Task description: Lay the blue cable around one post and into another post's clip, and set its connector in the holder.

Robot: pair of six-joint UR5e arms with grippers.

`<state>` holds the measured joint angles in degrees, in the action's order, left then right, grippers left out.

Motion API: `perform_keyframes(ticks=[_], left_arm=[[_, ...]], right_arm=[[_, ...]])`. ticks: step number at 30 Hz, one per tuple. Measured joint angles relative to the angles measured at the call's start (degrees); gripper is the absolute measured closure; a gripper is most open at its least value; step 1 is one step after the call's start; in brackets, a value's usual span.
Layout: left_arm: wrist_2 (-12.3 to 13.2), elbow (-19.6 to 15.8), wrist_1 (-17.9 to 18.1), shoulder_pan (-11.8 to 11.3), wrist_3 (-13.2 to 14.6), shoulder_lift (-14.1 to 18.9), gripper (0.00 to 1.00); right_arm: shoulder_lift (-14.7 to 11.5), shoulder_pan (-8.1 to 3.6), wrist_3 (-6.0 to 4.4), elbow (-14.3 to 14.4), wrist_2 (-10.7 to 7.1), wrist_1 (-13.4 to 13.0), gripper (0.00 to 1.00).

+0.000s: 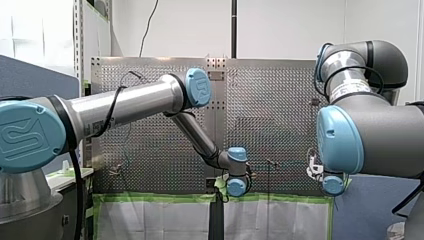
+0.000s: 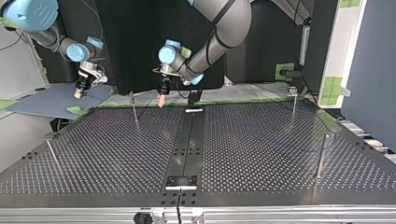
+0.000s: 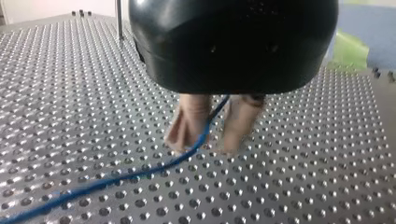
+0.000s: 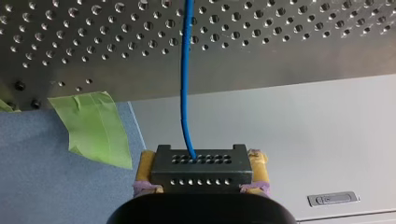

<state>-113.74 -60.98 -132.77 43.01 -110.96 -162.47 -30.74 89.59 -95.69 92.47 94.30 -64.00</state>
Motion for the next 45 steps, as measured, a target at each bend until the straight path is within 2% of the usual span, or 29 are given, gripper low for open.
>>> perform_keyframes(ticks=[1,2,7,14,19,25,37,45], left_arm=[[0.2,0.0,-0.1,0.0,0.0,0.0,0.13],[0.3,0.0,-0.2,0.0,0.0,0.0,0.00],[0.3,0.0,-1.9,0.0,0.0,0.0,0.00],[1.9,-0.1,-4.3,0.1,0.2,0.1,0.00],[4.4,-1.7,-6.4,0.6,2.5,1.1,0.00],[7.0,-4.6,-7.3,1.0,6.0,4.1,0.00],[6.9,-5.3,-11.1,3.2,11.7,5.3,0.00],[6.5,-6.4,-10.9,4.5,13.8,7.0,0.00]], right_arm=[[0.0,0.00,-0.01,0.0,-0.03,0.0,1.00],[0.0,0.00,-0.02,0.0,-0.04,0.0,1.00],[0.0,0.01,-0.12,0.0,-0.18,-0.1,1.00],[0.0,0.07,-0.85,0.0,-1.21,-0.2,1.00],[0.1,0.16,-1.26,0.0,-1.64,-0.3,1.00],[0.2,0.18,-1.72,0.0,-1.96,-0.5,1.00],[0.5,0.19,-2.66,0.0,-2.66,-0.6,1.00],[0.9,0.05,-3.07,0.0,-2.83,-0.7,1.00]])
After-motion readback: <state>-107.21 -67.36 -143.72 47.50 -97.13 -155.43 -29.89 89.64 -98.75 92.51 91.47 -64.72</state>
